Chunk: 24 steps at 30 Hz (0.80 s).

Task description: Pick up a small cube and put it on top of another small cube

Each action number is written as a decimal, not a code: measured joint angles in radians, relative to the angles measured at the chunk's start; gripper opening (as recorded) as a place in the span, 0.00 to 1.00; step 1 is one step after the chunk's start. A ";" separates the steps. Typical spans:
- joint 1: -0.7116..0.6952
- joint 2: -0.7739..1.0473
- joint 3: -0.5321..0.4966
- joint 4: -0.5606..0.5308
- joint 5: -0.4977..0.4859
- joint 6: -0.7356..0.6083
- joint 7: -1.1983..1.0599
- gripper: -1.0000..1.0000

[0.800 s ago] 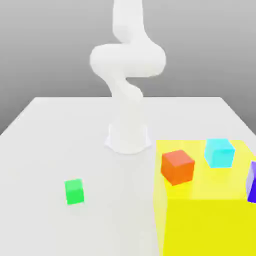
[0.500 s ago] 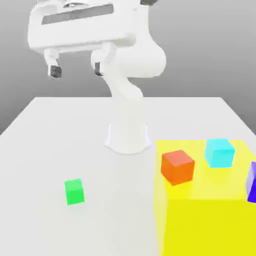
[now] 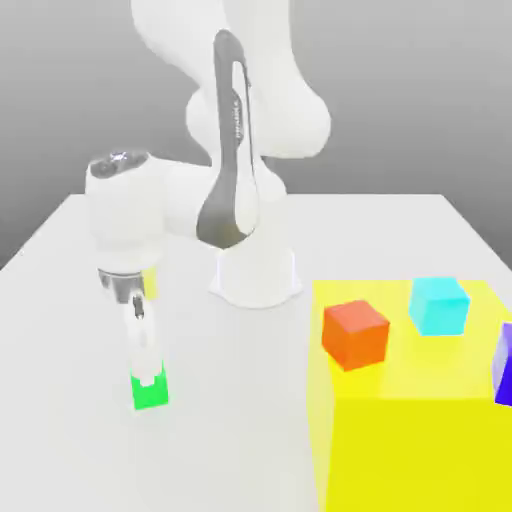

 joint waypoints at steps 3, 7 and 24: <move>-0.014 0.072 0.015 0.013 0.005 0.059 -0.003 0.00; -0.014 0.073 0.015 0.013 0.003 0.061 -0.001 0.00; 0.145 -0.269 0.082 0.178 -0.018 -0.445 -0.193 0.00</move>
